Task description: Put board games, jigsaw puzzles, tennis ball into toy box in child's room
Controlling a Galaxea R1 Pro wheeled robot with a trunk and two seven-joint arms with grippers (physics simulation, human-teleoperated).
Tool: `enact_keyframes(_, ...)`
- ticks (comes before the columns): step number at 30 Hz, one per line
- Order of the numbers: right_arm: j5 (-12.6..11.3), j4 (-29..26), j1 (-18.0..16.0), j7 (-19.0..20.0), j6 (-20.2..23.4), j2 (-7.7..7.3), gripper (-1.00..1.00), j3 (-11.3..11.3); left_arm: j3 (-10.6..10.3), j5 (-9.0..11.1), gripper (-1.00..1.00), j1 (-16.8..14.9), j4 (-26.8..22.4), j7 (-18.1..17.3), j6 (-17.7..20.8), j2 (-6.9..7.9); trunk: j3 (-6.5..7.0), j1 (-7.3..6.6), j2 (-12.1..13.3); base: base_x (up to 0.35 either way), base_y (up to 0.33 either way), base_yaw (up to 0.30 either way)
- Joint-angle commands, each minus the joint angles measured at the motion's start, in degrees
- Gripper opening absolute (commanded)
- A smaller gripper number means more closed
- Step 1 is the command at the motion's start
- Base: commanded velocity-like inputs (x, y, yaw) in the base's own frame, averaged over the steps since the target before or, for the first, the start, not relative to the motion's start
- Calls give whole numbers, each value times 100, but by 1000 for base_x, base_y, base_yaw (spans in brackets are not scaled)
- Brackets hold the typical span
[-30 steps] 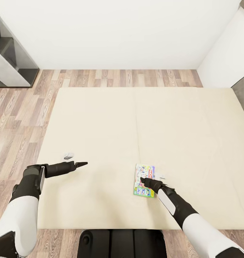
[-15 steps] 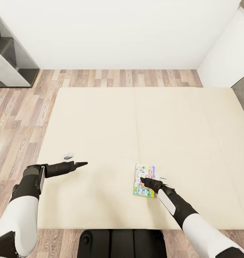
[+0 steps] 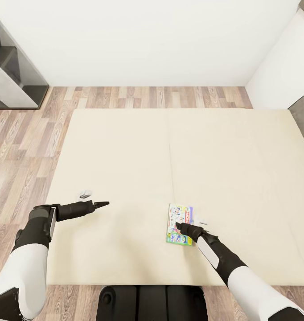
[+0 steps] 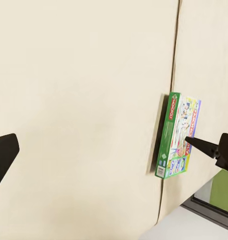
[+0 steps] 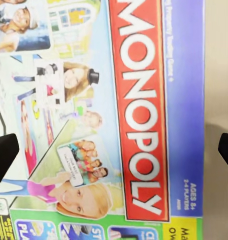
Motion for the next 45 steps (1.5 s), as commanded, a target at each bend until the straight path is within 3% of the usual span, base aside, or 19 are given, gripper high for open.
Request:
enact_keyframes(1,-50,-12,-3,-47,16,-6,100,42,23,-58,100,-6,-5,-56,45,-5,-7,3,-9,0,0,0)
enact_keyframes(13,-50,-8,-3,-41,-170,-10,100,47,22,-58,100,-6,-5,-55,40,-5,-10,3,-9,0,0,0)
enact_keyframes(45,-50,-8,-3,-46,-186,16,100,48,22,-58,100,-6,-5,-55,46,-5,-39,3,-9,0,0,0)
